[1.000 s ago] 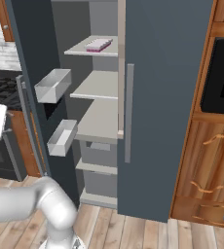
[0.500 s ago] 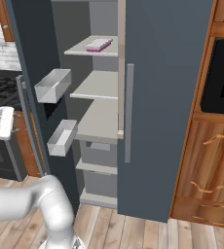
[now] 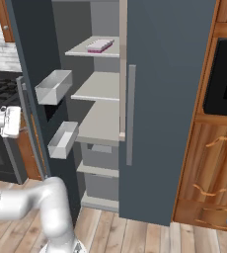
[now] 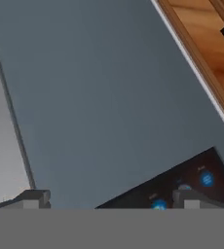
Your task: The ice cube tray has been filled with water. Take the tray and place it in the freezer to make ice. Close the freezer door after placing the tray.
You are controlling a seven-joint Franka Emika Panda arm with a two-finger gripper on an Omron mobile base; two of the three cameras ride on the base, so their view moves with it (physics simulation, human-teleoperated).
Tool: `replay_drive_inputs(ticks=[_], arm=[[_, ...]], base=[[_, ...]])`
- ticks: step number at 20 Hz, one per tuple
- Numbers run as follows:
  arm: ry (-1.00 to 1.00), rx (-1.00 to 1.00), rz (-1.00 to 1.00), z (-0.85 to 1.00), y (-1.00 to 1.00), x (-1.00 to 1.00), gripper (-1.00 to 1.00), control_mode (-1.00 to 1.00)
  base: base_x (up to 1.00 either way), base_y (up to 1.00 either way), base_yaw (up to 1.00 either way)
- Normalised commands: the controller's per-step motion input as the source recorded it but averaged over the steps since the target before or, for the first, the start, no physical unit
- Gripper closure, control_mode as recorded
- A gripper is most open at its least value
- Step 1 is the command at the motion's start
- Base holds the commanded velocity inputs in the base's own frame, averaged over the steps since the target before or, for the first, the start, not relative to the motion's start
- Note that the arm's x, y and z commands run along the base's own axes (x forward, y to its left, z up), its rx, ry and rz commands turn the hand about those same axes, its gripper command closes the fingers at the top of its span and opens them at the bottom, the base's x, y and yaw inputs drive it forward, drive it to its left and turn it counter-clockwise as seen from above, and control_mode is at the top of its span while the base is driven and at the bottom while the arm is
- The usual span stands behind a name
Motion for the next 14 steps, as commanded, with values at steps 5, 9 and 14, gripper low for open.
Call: replay_drive_inputs(ticks=[5,9,14], arm=[[0.01,0.00,-0.03,-0.09,-0.01,0.48,-1.00,-1.00],[0.00,-0.01,-0.09,-0.01,-0.38,0.02,-1.00,-1.00],[0.00,0.00,-0.09,0.00,-0.86,-0.25,-1.00,-1.00]], base=[[0.00,0.00,0.00],[0.00,0.00,0.00],[0.00,0.00,0.00]])
